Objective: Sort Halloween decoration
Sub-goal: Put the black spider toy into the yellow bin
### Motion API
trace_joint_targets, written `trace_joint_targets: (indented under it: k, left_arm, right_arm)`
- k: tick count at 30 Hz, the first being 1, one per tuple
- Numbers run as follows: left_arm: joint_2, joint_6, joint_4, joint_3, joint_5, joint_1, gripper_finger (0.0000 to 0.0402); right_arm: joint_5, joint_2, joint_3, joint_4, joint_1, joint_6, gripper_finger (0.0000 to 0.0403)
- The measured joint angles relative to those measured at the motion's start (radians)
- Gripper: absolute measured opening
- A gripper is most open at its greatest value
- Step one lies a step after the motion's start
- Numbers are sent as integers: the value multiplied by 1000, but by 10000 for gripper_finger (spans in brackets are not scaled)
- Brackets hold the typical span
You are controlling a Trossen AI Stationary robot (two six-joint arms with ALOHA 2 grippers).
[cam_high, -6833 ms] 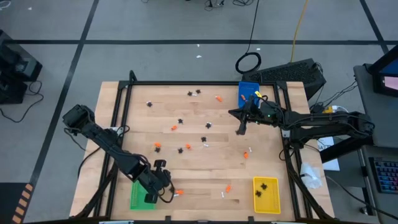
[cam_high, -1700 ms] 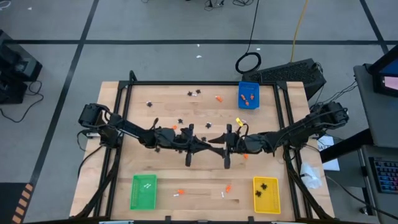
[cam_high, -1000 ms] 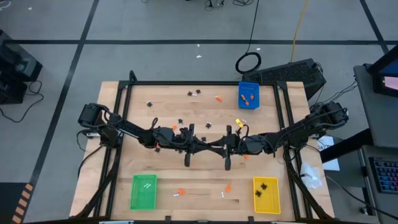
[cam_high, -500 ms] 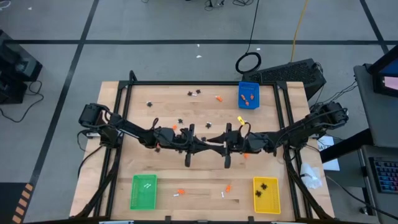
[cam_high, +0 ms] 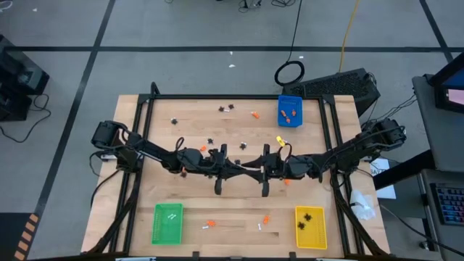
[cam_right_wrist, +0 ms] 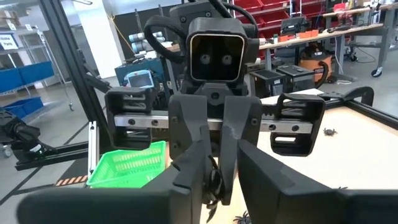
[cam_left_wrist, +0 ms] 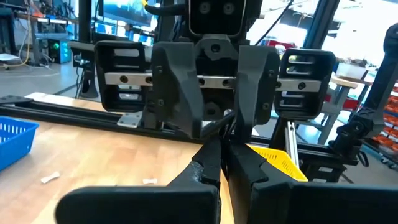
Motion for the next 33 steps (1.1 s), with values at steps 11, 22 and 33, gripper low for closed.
trace_joint_targets:
  k: [11,22,33]
  left_arm:
    - [0,-7,-1,0,4,0,6]
    - [0,-9,-2,0,19,-9,64]
    - [-1,-8,0,0,24,-10,128]
  right_arm:
    - [-4,-1,0,0,1,-31,7]
    - [-4,-1,0,0,1,-44,1]
    - [-18,-14,-2,-2,0,-49,1]
